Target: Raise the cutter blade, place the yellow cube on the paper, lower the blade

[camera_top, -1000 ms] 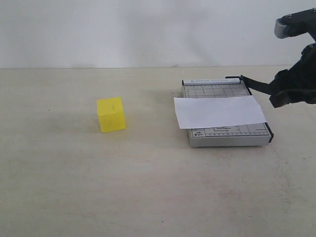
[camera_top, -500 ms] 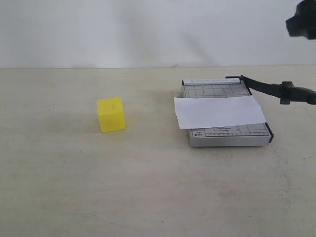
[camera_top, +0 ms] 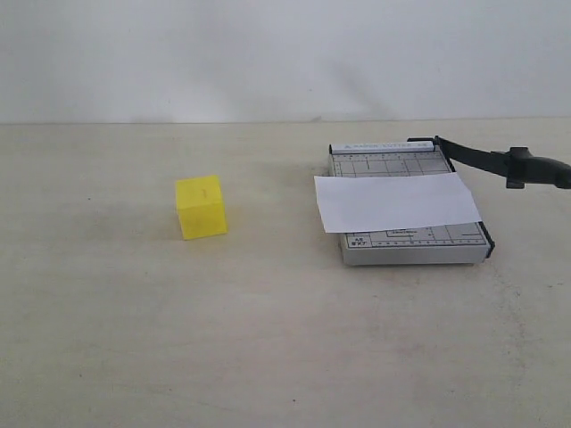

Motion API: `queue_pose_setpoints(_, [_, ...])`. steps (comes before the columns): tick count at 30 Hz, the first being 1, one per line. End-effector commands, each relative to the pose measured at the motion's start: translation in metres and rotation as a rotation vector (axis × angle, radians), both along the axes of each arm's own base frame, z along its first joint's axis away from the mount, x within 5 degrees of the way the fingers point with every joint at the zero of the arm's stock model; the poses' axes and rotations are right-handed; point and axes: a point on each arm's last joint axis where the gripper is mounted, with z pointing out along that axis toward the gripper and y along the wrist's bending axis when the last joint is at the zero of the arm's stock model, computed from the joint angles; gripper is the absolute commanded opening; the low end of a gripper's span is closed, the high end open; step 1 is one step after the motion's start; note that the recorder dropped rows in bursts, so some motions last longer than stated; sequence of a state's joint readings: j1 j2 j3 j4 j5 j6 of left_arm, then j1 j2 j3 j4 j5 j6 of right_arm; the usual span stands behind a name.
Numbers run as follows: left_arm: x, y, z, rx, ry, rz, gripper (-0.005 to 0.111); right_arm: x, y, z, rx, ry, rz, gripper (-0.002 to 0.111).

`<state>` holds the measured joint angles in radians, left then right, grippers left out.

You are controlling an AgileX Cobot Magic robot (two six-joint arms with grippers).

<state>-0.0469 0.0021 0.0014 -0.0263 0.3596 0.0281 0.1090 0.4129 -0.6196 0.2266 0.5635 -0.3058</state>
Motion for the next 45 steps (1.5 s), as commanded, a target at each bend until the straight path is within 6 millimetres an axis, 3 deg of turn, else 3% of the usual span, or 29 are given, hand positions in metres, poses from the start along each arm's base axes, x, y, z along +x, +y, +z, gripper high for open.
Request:
queue_pose_setpoints(1, [0.0,0.0,0.002,-0.017,-0.02,0.005,0.004,-0.025,-0.002,-0.041,0.071,-0.012,-0.004,0.0])
queue_pose_setpoints(6, [0.0,0.0,0.002,-0.017,-0.02,0.005,0.004,-0.041,-0.003,-0.067,0.122,-0.046,-0.013,0.0])
queue_pose_setpoints(11, [0.0,0.0,0.002,-0.017,-0.018,0.005,0.004,-0.05,-0.004,-0.066,0.127,-0.095,-0.007,0.0])
queue_pose_setpoints(26, [0.0,0.0,0.002,-0.017,-0.02,0.005,0.004,-0.051,-0.004,-0.066,0.128,-0.092,-0.007,0.0])
queue_pose_setpoints(34, [0.0,0.0,0.002,-0.017,-0.02,0.005,0.004,-0.04,-0.006,-0.089,0.096,-0.089,-0.038,0.0])
queue_pose_setpoints(41, [0.0,0.0,0.002,-0.017,-0.018,0.005,0.004,-0.022,-0.013,-0.113,0.123,-0.338,-0.12,0.0])
queue_pose_setpoints(45, [0.0,0.0,0.002,-0.017,-0.018,0.005,0.004,-0.02,-0.014,-0.125,0.124,-0.364,-0.134,0.0])
